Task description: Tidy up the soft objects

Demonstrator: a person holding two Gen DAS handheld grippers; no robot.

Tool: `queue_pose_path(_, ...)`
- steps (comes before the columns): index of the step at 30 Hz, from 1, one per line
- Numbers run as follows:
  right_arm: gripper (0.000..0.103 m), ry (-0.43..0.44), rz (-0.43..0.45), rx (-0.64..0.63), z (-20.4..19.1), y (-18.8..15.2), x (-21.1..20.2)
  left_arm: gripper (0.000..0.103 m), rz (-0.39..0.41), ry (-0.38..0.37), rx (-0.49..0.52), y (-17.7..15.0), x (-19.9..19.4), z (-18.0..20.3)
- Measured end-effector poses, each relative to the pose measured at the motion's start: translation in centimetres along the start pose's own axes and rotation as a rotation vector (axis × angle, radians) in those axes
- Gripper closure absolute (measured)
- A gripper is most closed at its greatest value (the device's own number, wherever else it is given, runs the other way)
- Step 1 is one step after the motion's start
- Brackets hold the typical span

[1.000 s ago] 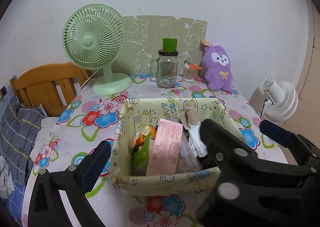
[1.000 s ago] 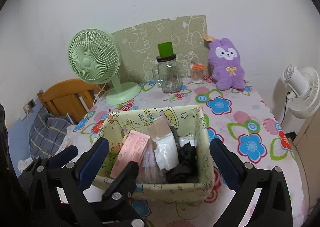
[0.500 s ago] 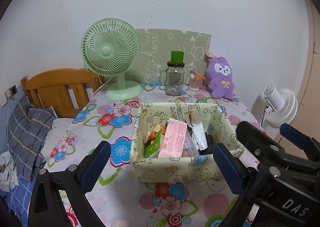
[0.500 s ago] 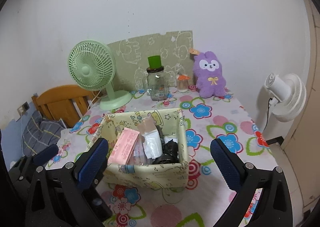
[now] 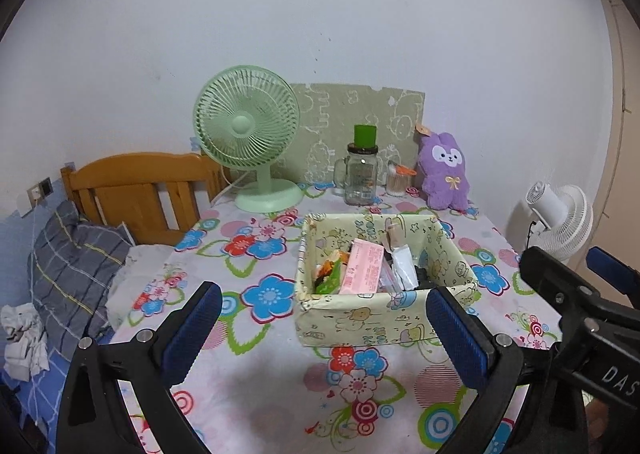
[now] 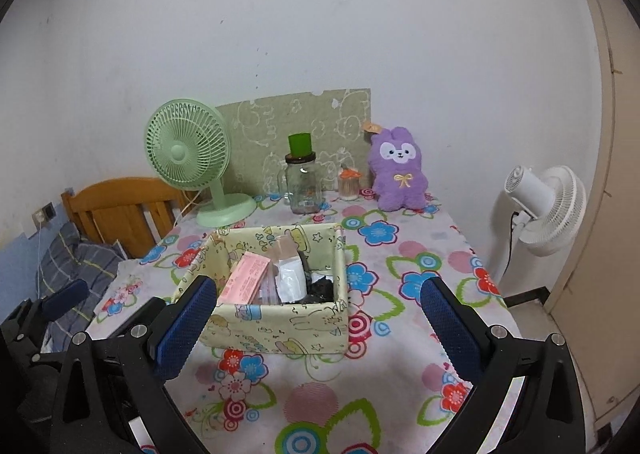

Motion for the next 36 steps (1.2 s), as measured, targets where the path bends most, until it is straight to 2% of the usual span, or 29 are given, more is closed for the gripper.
queue_pose_path(16,0.000,-0.051,0.068,0.031,2.1,-0.4,-4.9,0.000,0.073,-0.001,-0.005,-0.2,-4.2,-1.2)
queue_pose_path(24,0.000,-0.049,0.076,0.043,2.3,-0.6,-5.8,0.000,0.095,-0.026,-0.013,-0.1,-5.7,-1.1)
queue_pose_path(36,0.000,-0.045,0.065,0.052,2.4,-0.8,-5.8,0.000,0.104,-0.014,-0.012,-0.1,-6.1,-0.9)
Point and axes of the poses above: each gripper's, at about its wrist camera, not at the fingertips, and x roughly the way its jaws point, z to its right, y to its top, the point moved 7 cm from there along x, roughly the way its jaws point, and after that the axes turned 5 degrees about -y, right-handed, at the moved point
